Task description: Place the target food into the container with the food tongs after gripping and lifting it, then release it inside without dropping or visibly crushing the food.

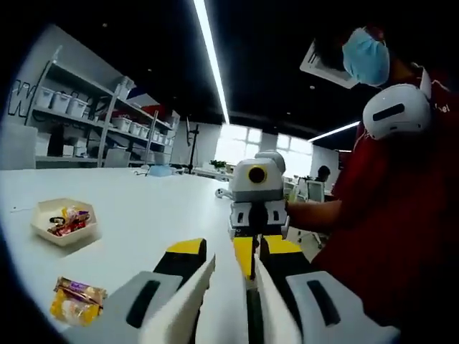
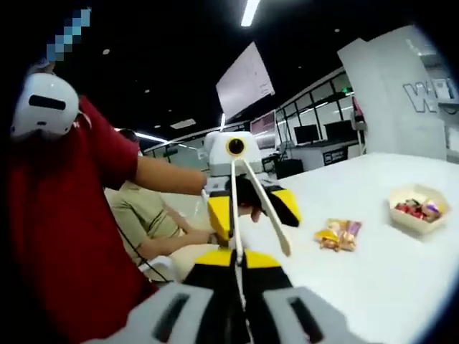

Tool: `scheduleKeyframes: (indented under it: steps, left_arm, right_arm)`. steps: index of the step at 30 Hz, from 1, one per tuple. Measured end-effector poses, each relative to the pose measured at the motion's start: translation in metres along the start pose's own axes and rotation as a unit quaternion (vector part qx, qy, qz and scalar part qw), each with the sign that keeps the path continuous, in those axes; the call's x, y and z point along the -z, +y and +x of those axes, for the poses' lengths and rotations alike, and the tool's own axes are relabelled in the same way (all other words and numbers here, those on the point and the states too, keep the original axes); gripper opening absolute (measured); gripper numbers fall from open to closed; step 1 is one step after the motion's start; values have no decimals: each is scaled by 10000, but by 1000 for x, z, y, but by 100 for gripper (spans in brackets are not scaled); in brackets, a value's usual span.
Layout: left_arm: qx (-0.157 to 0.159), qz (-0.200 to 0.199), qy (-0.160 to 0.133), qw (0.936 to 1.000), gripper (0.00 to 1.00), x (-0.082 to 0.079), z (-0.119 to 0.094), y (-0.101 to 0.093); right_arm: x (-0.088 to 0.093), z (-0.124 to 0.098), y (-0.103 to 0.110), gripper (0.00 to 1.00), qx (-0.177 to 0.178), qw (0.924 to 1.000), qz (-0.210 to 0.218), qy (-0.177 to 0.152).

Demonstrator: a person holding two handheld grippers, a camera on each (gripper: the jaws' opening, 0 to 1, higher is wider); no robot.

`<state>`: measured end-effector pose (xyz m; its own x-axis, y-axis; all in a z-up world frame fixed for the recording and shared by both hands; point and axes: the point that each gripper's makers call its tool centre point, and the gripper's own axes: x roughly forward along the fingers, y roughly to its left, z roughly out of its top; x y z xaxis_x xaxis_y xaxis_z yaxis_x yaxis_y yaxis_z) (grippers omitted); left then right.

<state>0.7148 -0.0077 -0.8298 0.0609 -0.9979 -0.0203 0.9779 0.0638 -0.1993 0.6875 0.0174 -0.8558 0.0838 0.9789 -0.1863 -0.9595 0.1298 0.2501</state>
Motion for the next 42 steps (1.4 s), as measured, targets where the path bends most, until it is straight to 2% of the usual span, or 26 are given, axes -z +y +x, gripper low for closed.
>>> scheduleKeyframes:
  steps: [5,9,13,18,22,24,26,28,30,32,34,35,36,38,39,40,42]
  left_arm:
    - [-17,-128,14,9999,28,1,2,0]
    - [-90,-124,-145,9998,28,-4,2,0]
    - [-75,-226,-195,9995,28,-7,3,-2]
    - [-79,-155,-239,9996,28,-11,5,-5]
    - [-111,-337,-268,9990,26,-11,5,-6]
    - [-268,-395,-167,9987,24,-8,3,-2]
    - [-446,-241,-112,9987,23,-8,2,4]
    - [-515,-261,-24,9983,22,-6,2,8]
    - [-594,-320,163,9976,22,-2,1,13]
    - [-630,-274,212,9974,23,1,-2,14]
    - [-660,-282,239,9971,23,3,-4,16]
    - [-726,-248,246,9968,23,5,-6,18]
    - [-878,-160,271,9956,24,7,-9,25]
    - [-1268,88,321,9914,24,9,-16,41]
    - [-1627,319,318,9856,24,9,-23,56]
    - [-1896,302,333,9808,24,10,-31,68]
    - [-2119,74,286,9768,24,11,-41,80]
  right_arm:
    - [2,-2,1,0,-5,10000,-15,-54]
    - [-2,-3,1,0,62,9996,-56,-269]
    - [-5,-3,3,0,8,9993,50,-369]
    - [-7,-5,4,0,-73,9985,223,-491]
    - [-8,-6,4,0,-114,9970,409,-649]
    - [-7,-4,-1,0,58,9969,421,-658]
    - [-7,-2,-11,0,373,9965,235,-717]
    - [-6,-1,-12,1,417,9961,208,-755]
    - [-4,-2,-12,7,344,9957,341,-789]
    - [-6,-7,-16,17,441,9928,469,-1006]
    - [-10,-12,-24,27,682,9893,424,-1222]
    - [-11,-17,-31,34,928,9868,264,-1303]
    - [-10,-20,-36,39,1131,9848,175,-1306]
    - [-9,-23,-39,54,1245,9835,186,-1299]
    - [-8,-25,-42,62,1346,9824,204,-1282]
    - [-5,-27,-47,74,1515,9802,257,-1248]
    - [-1,-27,-49,91,1659,9785,302,-1189]
